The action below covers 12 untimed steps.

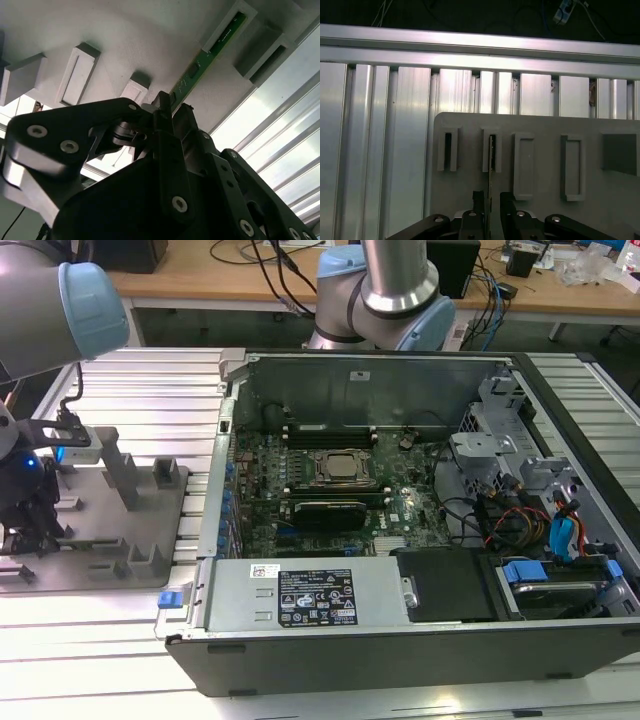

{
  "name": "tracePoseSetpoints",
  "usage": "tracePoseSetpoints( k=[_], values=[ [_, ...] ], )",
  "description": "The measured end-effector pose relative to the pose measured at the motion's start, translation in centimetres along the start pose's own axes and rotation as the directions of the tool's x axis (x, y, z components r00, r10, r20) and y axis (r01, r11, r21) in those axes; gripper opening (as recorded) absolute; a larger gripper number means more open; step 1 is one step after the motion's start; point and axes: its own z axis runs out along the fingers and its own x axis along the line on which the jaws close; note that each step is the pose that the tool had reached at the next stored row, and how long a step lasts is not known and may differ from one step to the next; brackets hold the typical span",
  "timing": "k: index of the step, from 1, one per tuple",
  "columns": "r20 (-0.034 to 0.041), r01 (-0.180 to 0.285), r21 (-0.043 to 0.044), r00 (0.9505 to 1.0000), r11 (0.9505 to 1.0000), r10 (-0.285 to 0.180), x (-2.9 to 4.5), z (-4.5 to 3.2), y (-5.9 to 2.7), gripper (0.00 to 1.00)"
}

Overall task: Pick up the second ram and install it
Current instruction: 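Pick up the second ram and move it above second insertion slot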

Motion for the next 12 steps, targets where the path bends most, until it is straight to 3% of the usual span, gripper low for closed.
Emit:
tracePoseSetpoints(
  k=[3, 4, 12],
  values=[
    [0.0000, 0.000, 0.0000, 1.0000, 1.0000, 0.000, 0.00, 0.00, 0.00, 0.23],
    [0.0000, 0.000, 0.0000, 1.0000, 1.0000, 0.000, -0.01, 0.00, 0.00, 0.16],
    [0.0000, 0.000, 0.0000, 1.0000, 1.0000, 0.000, 0.17, -0.01, 0.01, 0.16]
  ],
)
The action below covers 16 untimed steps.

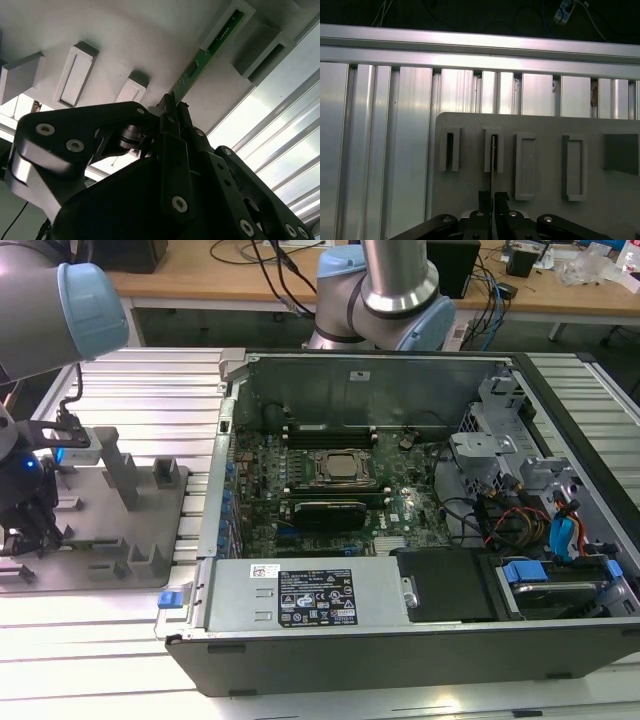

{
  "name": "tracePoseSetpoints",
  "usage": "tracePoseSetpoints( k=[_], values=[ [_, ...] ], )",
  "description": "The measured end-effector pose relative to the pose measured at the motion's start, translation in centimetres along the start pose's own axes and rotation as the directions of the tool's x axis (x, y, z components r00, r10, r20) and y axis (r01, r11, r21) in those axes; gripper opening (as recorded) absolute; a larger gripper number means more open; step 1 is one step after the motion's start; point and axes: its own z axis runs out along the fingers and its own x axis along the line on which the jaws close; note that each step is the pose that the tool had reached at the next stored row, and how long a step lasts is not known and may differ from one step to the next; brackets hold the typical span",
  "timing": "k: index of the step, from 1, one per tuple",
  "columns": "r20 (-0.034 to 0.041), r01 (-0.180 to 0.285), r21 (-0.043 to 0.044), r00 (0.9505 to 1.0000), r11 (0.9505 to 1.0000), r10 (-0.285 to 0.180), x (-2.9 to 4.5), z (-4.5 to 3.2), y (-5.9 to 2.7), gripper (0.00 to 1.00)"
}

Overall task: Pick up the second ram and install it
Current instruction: 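Pick up the second ram and move it above second insertion slot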

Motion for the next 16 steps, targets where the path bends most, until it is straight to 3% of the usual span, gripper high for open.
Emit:
tracePoseSetpoints(
  k=[7, 9, 11, 16],
  values=[
    [0.0000, 0.000, 0.0000, 1.0000, 1.0000, 0.000, 0.02, 0.00, 0.00, 0.09],
    [0.0012, -0.021, 0.0007, 0.9998, 0.9998, 0.021, 0.03, 0.00, 0.00, 0.09],
    [0.0053, -0.082, 0.0030, 0.9966, 0.9966, 0.082, 0.02, 0.02, 0.00, 0.09],
    [0.0053, -0.080, 0.0029, 0.9968, 0.9968, 0.080, 0.02, -0.12, 0.01, 0.09]
  ],
)
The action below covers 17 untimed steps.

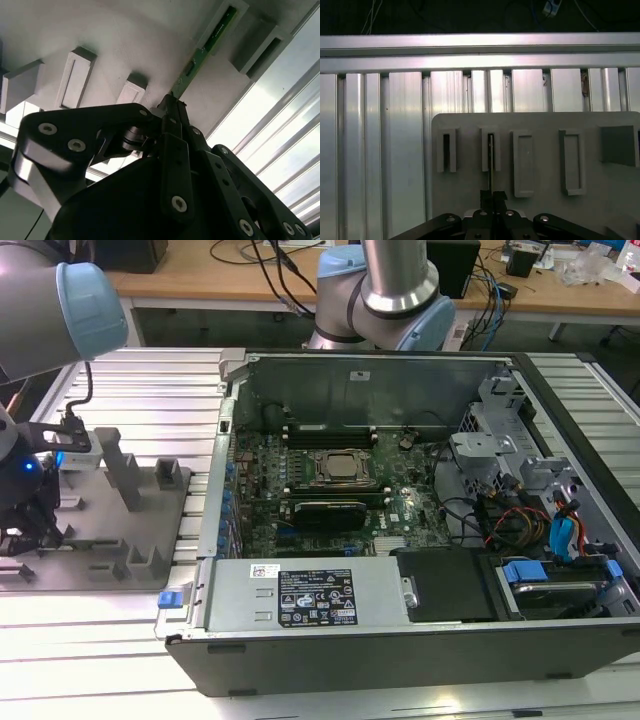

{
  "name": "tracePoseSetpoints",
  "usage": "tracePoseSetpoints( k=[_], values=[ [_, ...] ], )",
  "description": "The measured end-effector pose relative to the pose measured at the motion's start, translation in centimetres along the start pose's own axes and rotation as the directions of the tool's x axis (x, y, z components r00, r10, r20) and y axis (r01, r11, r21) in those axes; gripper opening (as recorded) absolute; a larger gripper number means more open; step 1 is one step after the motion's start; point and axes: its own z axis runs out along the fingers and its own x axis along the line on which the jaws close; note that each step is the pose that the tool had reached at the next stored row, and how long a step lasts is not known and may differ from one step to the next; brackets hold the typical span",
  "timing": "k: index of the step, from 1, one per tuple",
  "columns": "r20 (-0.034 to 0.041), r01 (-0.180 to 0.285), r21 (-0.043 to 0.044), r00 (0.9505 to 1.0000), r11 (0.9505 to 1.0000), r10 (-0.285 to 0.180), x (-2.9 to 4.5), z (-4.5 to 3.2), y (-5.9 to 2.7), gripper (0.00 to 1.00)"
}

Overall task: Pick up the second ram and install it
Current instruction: 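Pick up the second ram and move it above second insertion slot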

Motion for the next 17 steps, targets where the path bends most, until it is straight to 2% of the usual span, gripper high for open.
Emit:
tracePoseSetpoints(
  k=[2, 8, 17],
  values=[
    [0.0000, 0.001, 0.0001, 1.0000, 1.0000, -0.001, -0.01, -0.28, 0.01, 0.09],
    [-0.0006, 0.008, 0.0000, 1.0000, 1.0000, -0.008, -0.02, -0.35, 0.01, 0.09],
    [-0.0004, 0.008, 0.0001, 1.0000, 1.0000, -0.008, -0.07, -1.63, 0.09, 0.09]
  ],
)
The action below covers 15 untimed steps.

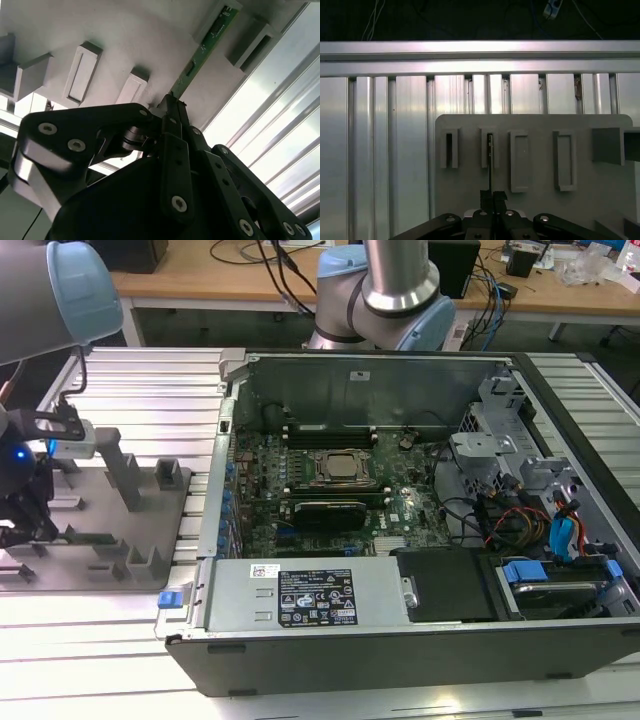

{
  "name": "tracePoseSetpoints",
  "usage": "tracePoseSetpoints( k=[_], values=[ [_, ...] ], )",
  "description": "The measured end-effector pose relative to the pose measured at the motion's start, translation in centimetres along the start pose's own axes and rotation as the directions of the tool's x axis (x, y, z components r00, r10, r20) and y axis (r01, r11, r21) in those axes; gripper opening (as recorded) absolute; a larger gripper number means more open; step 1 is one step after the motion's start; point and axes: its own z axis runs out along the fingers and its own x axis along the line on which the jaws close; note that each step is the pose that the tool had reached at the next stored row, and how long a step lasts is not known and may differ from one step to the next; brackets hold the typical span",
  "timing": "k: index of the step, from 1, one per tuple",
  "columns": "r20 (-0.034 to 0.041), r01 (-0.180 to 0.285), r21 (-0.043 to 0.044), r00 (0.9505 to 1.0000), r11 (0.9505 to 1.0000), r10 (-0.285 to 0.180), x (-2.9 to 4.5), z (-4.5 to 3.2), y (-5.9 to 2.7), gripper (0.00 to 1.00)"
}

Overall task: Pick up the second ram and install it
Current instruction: 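Pick up the second ram and move it above second insertion slot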

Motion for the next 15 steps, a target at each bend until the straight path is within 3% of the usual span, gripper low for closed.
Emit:
tracePoseSetpoints(
  k=[15],
  values=[
    [0.0000, 0.000, 0.0000, 1.0000, 1.0000, 0.000, -0.06, -1.33, 0.09, 0.09]
  ],
)
